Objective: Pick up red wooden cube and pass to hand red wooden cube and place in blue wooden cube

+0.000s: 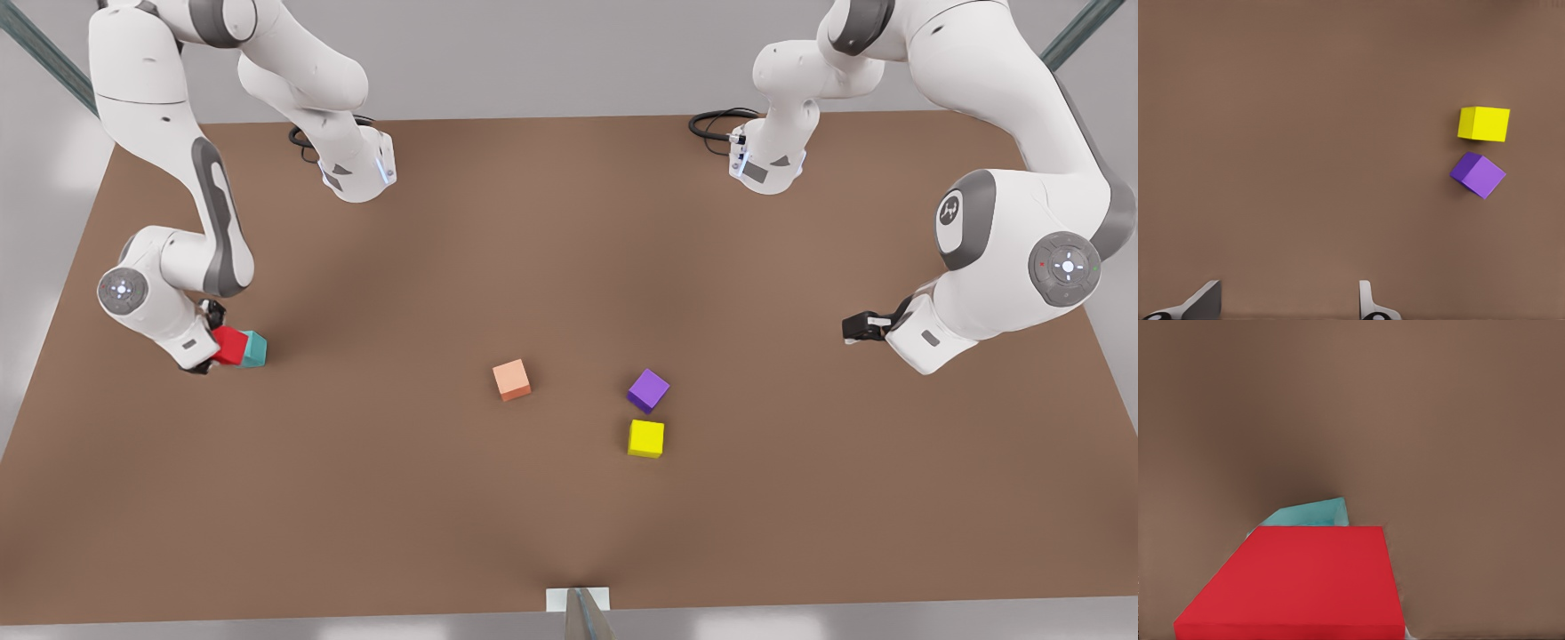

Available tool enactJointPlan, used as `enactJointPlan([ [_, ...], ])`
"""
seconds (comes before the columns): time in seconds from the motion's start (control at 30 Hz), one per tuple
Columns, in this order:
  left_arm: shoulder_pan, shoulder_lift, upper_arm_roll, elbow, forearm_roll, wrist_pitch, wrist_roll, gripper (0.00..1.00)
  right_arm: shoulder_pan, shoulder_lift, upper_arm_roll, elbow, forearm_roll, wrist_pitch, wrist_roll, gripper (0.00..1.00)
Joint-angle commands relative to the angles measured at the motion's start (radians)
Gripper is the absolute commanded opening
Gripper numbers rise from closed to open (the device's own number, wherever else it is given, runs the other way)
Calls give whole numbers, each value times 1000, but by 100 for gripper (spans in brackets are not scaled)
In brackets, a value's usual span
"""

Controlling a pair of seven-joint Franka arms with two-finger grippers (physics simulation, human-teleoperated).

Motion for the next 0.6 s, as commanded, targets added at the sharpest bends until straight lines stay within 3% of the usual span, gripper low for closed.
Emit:
enactJointPlan([
  [0.0, 0, -1, 0, 0, 0, 0, -31, 100, -7, 2, 0, -13, -2, 21, 102, 50],
  [0.23, 2, 0, 0, 0, 2, 0, -32, 100, -11, 13, 0, -42, -2, 38, 110, 53],
  [0.37, 2, -1, 0, 0, 2, 0, -32, 100, -22, 19, 1, -50, -2, 44, 115, 84],
  [0.57, 2, 0, 0, 0, 2, 0, -32, 100, -22, 16, 1, -50, 2, 44, 115, 84],
])
